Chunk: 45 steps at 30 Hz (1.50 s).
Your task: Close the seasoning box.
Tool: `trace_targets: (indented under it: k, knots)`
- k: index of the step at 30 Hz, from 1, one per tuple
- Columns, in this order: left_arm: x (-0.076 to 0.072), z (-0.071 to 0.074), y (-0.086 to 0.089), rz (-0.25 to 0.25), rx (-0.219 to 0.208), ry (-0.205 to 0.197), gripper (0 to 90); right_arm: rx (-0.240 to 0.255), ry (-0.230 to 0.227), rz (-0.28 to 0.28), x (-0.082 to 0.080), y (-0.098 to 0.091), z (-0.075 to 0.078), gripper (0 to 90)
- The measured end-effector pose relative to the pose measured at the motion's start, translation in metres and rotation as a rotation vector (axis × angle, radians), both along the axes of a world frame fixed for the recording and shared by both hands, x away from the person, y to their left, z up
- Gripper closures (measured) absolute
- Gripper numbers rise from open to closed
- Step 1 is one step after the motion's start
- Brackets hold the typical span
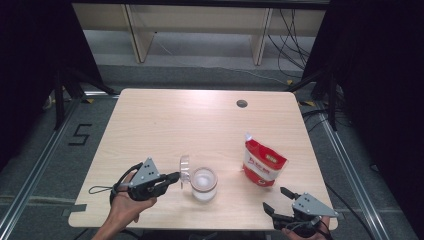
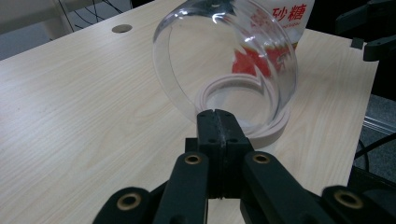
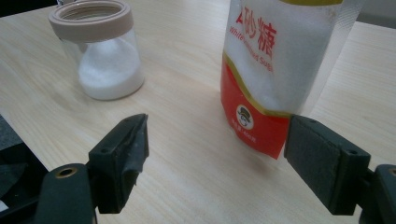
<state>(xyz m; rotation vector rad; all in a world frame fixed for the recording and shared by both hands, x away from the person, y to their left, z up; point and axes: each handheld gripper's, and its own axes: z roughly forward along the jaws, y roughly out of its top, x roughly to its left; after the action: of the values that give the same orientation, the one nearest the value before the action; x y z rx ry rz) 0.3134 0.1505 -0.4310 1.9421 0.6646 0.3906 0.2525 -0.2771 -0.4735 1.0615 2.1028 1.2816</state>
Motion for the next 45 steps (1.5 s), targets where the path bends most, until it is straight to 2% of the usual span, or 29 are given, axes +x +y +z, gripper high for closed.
trace_targets:
  k: [5,8,10,17,19,21,22,23,25,26,28,29,31,32,33,34,35,38,39,40,42,44,45]
  knots:
    - [0.0,0.001,-0.002,-0.012,0.015,-0.009,89.3,-0.001,0.003,0.0,0.0,0.0,0.0,23.0]
    - [0.0,0.001,-0.005,-0.012,0.005,0.003,89.3,-0.003,0.001,0.002,0.0,0.0,0.0,22.9]
    - [0.0,0.001,-0.006,-0.021,0.021,-0.004,89.2,0.005,0.005,0.007,0.0,0.001,-0.001,22.9]
    - [0.0,0.0,-0.01,-0.033,0.006,0.004,87.7,0.005,0.007,0.004,0.0,0.001,0.0,22.9]
    - [0.0,0.0,-0.011,-0.027,-0.019,0.029,82.8,0.004,0.001,0.015,0.001,0.001,-0.001,22.9]
    - [0.001,0.0,-0.009,-0.04,-0.016,0.024,77.6,-0.002,0.002,0.012,0.0,0.001,0.0,22.8]
    - [-0.001,-0.001,-0.01,-0.023,-0.04,0.044,73.9,-0.001,0.005,0.005,0.0,0.001,0.0,22.8]
    - [-0.001,-0.001,-0.008,-0.027,-0.04,0.054,68.9,0.001,0.007,0.003,-0.001,0.001,0.0,22.8]
    - [-0.001,-0.002,-0.008,-0.033,-0.069,0.072,59.0,0.0,0.005,0.006,0.0,0.001,0.0,22.8]
    - [0.001,-0.002,-0.006,-0.043,-0.058,0.056,56.6,0.001,0.007,0.004,-0.001,0.001,0.0,22.8]
    - [0.0,-0.004,-0.006,-0.028,-0.068,0.069,48.8,-0.001,0.005,0.007,0.0,0.001,0.0,22.8]
    - [0.002,-0.004,-0.004,-0.039,-0.064,0.065,43.9,-0.001,0.005,0.008,0.0,0.001,0.0,22.9]
    - [0.001,-0.005,-0.003,-0.005,-0.076,0.103,36.6,-0.005,0.008,0.012,0.0,0.001,0.0,22.8]
    - [0.001,-0.006,-0.003,0.0,-0.082,0.105,33.6,0.01,0.024,0.0,-0.002,0.003,-0.001,22.8]
    - [0.001,-0.006,-0.002,0.004,-0.085,0.106,32.1,-0.01,0.004,0.022,0.0,0.002,-0.001,22.9]
    - [0.001,-0.007,-0.001,0.001,-0.09,0.102,30.3,-0.004,0.006,0.017,0.0,0.002,-0.001,22.8]
    - [0.0,-0.007,0.001,-0.002,-0.071,0.094,28.7,-0.005,0.001,0.021,0.0,0.002,-0.001,22.8]
    - [-0.002,-0.01,0.004,0.008,-0.055,0.095,24.4,-0.002,0.008,0.022,0.0,0.002,-0.001,22.8]
    - [-0.003,-0.012,0.005,0.015,-0.058,0.095,23.9,-0.005,0.008,0.02,0.0,0.002,-0.001,22.8]
    - [-0.004,-0.013,0.004,0.029,-0.066,0.112,22.9,-0.004,0.008,0.024,0.0,0.002,-0.001,22.8]
    - [-0.005,-0.015,0.006,0.026,-0.064,0.113,22.3,-0.001,0.008,0.019,0.0,0.002,-0.001,22.8]
    - [-0.006,-0.017,0.009,0.02,-0.036,0.098,22.2,0.008,0.0,0.018,0.0,0.002,-0.001,22.8]
    - [-0.006,-0.018,0.01,0.021,-0.04,0.098,22.1,0.023,0.026,0.012,-0.002,0.003,-0.001,22.8]
